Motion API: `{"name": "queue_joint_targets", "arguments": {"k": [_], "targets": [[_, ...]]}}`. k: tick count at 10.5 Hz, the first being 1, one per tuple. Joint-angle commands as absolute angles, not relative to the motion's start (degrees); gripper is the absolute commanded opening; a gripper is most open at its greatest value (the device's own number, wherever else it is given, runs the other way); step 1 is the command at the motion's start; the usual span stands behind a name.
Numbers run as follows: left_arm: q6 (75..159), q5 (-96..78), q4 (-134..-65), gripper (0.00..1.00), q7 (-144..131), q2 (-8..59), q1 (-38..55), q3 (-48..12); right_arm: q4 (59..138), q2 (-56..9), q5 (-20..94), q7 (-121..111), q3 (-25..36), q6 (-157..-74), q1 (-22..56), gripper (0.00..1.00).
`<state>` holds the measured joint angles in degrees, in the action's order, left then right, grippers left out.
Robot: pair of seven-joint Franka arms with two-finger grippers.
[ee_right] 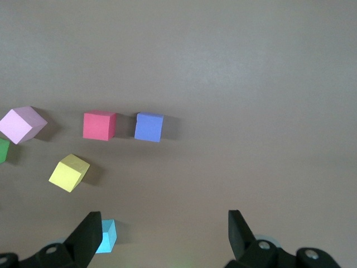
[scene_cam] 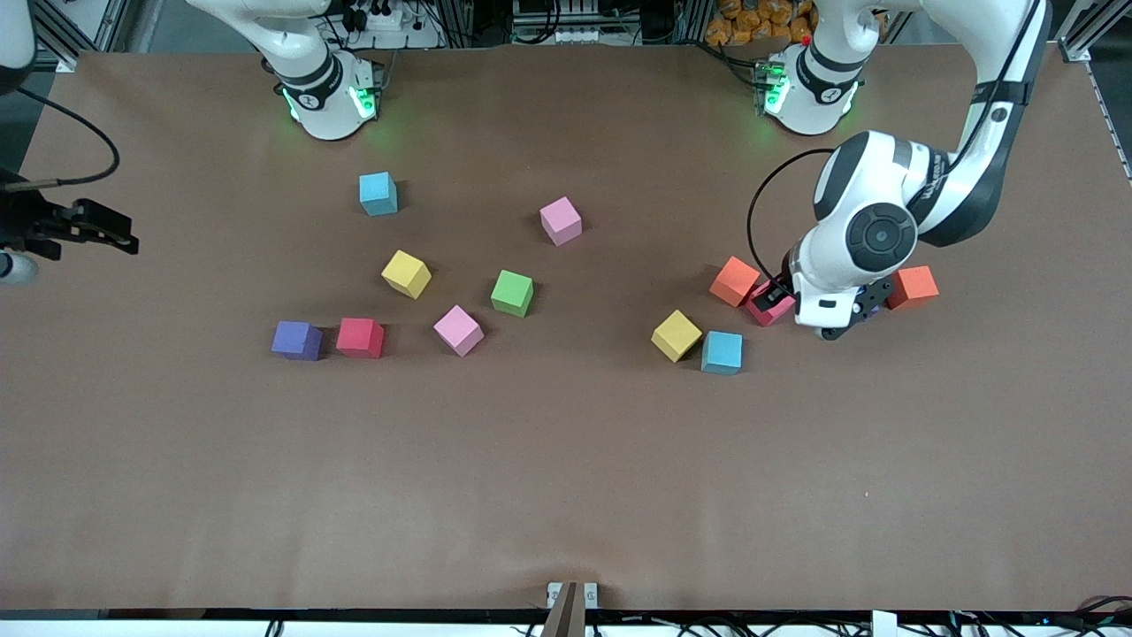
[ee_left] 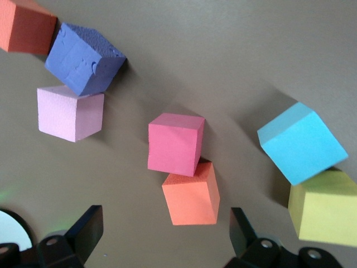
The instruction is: Form number 2 with 11 blocks
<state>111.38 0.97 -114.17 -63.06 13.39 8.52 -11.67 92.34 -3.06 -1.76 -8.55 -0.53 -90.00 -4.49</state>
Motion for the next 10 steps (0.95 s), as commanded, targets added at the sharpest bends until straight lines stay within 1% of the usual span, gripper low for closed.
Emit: {"name": "queue_joint_targets", "arguments": {"k": [1, 5, 7, 10], "targets": [[115.29, 0.09, -118.46, 1.00, -66.62, 11.96, 9.05, -11.51, 97.37, -2.02, -1.05, -9.14, -0.97, -94.20, -5.01, 1.00], [122.76, 0.09, -122.94, 1.00, -70.83, 12.13, 10.37, -11.60, 106.93, -1.76, -1.05, -9.40, -0.97, -103.24, -5.01, 1.00], [126.29, 0.00, -125.41, 1.00, -73.64, 12.39, 10.89, -11.60, 113.70, -1.06, -1.14, -9.58, -0.97, -110.62, -5.01, 1.00], [130.67, -0.09, -127.26, 1.00, -76.29, 13.79, 12.21, -11.60, 123.81, -0.26, -1.41, -9.67, -0.97, -123.09, -4.92, 1.00]]}}
